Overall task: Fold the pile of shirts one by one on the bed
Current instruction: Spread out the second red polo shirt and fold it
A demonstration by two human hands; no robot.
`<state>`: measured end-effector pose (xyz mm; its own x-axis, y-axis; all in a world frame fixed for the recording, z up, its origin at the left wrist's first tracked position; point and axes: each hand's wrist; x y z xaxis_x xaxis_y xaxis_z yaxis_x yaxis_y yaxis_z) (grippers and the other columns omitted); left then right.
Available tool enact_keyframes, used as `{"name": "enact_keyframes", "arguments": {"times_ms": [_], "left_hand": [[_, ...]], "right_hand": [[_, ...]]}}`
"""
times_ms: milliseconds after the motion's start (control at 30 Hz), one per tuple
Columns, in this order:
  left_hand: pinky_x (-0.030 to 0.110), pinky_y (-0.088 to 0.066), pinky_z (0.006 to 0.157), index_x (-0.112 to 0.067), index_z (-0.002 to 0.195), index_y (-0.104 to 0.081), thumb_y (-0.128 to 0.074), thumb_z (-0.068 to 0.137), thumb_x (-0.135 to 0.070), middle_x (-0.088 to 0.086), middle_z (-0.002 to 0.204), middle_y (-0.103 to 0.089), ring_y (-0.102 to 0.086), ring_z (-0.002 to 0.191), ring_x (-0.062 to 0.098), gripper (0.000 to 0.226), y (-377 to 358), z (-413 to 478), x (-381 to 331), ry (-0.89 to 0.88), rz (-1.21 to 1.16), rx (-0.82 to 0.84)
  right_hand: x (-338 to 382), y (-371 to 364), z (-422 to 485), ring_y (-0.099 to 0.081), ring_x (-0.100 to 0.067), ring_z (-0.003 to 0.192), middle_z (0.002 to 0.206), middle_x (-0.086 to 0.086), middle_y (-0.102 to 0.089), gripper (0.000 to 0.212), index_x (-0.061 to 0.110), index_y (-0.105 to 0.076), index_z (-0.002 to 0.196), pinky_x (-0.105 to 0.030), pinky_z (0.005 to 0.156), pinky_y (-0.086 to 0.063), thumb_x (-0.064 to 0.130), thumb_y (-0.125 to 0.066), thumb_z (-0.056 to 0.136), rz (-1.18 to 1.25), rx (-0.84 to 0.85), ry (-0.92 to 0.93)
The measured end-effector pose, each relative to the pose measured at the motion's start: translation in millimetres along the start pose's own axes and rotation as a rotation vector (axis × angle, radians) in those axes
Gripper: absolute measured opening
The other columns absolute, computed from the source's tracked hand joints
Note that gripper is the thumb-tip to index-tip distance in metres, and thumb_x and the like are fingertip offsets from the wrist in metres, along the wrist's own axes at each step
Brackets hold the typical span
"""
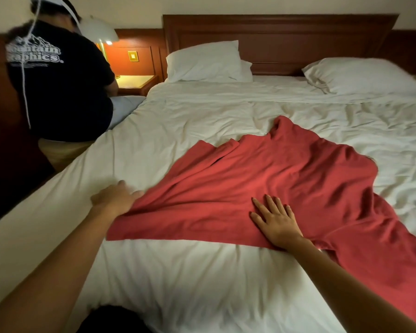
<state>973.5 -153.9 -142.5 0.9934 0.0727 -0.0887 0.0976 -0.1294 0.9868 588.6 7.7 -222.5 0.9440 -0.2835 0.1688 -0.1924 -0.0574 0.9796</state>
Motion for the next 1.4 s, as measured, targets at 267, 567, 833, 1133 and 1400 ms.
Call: {"name": "enact_keyframes", "arguments": {"times_ms": [267,567,833,1133,1400], "left_hand": [[0.047,-0.015,0.123,-0.04,0.156,-0.023,-0.032,0.097,-0.068,0.006,0.167,-0.012,-0.014,0.153,0.025,0.067,-47,45,-124,-0.421,-0.248,0.121],[0.046,-0.031,0.113,-0.035,0.157,-0.023,-0.061,0.083,-0.069,0.013,0.154,-0.038,-0.036,0.141,0.034,0.09,-60,175,-206,-0.302,-0.342,-0.071],[0.033,-0.04,0.112,-0.015,0.139,-0.053,-0.084,0.075,-0.005,0.003,0.138,-0.057,-0.056,0.126,0.022,0.072,-54,246,-193,-0.569,-0.738,0.135],[0.049,-0.04,0.105,-0.025,0.136,-0.052,-0.066,0.091,-0.043,0.018,0.137,-0.045,-0.05,0.122,0.042,0.05,-44,273,-140,-0.045,-0.442,-0.33],[0.049,-0.027,0.116,-0.033,0.15,-0.039,-0.066,0.078,-0.072,0.009,0.153,-0.039,-0.035,0.141,0.034,0.086,-36,281,-160,-0.138,-0.436,-0.075]], "right_hand": [[1,-4,47,0.007,-0.024,0.153,0.167,0.002,0.003,0.062,0.05,0.005,0.153,-0.049,0.123,0.002,0.066,-0.015,0.096,-0.041,0.005,0.024],[7,-22,159,0.02,-0.023,0.15,0.163,0.002,0.021,0.063,0.058,0.023,0.144,-0.044,0.123,0.007,0.074,-0.002,0.088,0.045,-0.168,0.031],[12,-26,205,0.024,-0.017,0.149,0.163,0.009,0.019,0.063,0.06,0.012,0.147,-0.042,0.122,0.011,0.077,0.003,0.086,0.12,-0.279,0.05],[16,-23,203,0.017,-0.016,0.151,0.165,0.009,0.009,0.062,0.059,-0.001,0.15,-0.042,0.123,0.009,0.073,-0.013,0.091,0.127,-0.289,0.034],[15,-24,202,0.017,-0.012,0.151,0.165,0.012,0.006,0.062,0.059,-0.005,0.149,-0.039,0.123,0.009,0.074,-0.014,0.091,0.163,-0.307,0.033]]}}
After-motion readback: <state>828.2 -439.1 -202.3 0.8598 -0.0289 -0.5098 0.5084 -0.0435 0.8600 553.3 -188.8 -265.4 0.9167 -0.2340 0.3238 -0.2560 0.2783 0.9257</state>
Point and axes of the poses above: each hand's wrist, its own z-axis towards the middle knuckle, its own y-axis out of the back of the hand, x = y × z
